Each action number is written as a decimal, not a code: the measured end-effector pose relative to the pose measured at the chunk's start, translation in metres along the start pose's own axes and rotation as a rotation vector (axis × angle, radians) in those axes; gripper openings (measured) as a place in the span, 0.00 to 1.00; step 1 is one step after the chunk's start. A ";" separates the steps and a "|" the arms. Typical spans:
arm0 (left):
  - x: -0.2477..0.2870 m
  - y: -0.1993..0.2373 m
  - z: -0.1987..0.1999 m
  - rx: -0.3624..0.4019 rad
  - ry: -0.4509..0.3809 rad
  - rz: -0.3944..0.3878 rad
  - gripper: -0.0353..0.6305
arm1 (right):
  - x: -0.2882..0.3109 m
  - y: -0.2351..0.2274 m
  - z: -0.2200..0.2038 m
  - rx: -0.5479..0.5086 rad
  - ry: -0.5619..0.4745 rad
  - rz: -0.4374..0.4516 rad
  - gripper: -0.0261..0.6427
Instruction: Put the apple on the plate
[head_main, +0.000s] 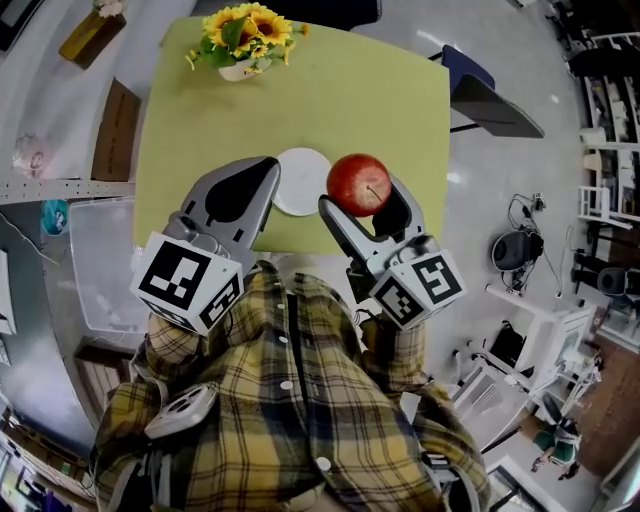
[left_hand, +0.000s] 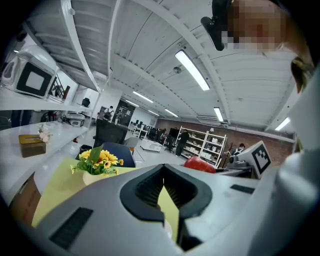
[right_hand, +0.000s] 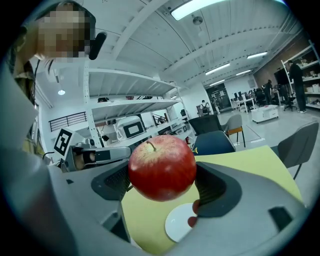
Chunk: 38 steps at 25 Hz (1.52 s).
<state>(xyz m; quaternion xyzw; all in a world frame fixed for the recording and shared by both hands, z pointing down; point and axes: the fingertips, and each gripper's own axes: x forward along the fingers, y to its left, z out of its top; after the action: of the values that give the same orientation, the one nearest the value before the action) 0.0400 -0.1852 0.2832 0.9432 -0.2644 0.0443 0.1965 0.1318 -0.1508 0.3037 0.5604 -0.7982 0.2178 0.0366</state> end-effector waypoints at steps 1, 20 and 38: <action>0.002 0.004 0.002 -0.002 0.001 0.003 0.06 | 0.003 -0.001 0.000 0.006 0.004 0.002 0.63; 0.030 0.003 0.018 -0.026 -0.050 0.176 0.06 | 0.014 -0.040 0.036 -0.084 0.045 0.166 0.63; 0.020 0.043 -0.001 -0.082 -0.042 0.306 0.06 | 0.055 -0.022 -0.004 -0.177 0.173 0.304 0.63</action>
<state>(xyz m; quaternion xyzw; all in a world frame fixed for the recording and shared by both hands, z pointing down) 0.0352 -0.2281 0.3028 0.8836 -0.4108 0.0430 0.2204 0.1310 -0.2034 0.3306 0.4072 -0.8835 0.1973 0.1209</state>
